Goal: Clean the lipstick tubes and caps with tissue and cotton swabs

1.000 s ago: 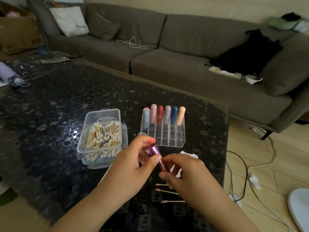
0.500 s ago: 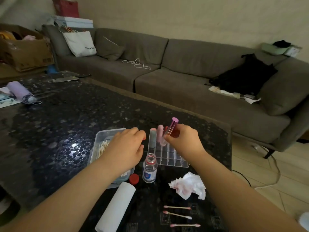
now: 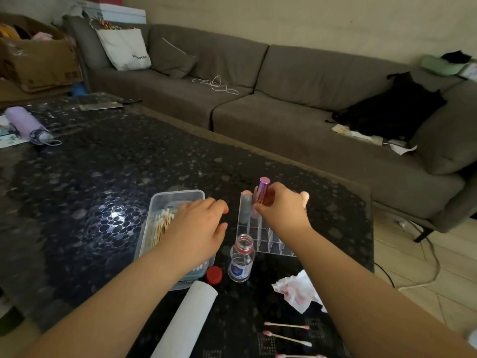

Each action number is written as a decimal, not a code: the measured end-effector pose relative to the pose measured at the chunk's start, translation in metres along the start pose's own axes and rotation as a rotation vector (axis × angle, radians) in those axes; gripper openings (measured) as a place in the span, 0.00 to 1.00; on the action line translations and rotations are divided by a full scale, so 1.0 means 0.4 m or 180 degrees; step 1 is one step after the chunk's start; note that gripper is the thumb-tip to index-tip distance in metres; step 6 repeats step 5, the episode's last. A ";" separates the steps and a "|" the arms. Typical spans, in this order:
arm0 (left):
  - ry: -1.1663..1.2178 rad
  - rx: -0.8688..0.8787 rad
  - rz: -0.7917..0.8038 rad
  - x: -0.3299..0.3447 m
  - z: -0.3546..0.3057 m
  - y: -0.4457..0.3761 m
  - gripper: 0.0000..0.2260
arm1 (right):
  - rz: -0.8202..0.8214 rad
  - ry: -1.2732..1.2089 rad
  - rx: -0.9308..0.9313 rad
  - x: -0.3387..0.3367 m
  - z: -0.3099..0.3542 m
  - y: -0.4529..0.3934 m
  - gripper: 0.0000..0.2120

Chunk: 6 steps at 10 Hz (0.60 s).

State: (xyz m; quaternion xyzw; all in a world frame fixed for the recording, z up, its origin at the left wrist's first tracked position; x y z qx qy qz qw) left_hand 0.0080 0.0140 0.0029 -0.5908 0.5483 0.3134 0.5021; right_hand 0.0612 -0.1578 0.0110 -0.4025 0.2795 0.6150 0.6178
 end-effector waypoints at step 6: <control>0.0076 -0.0004 0.0137 -0.047 -0.018 0.033 0.14 | -0.0149 -0.0373 0.0056 -0.052 -0.008 0.085 0.12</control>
Point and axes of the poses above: each hand's wrist, its own y-axis away from the middle knuckle, its own x-axis out of the palm, z = x × y, the point moved 1 cm from there along -y, towards the middle knuckle, and after that the axes turned 12 degrees about -x, right-handed, at the moved point
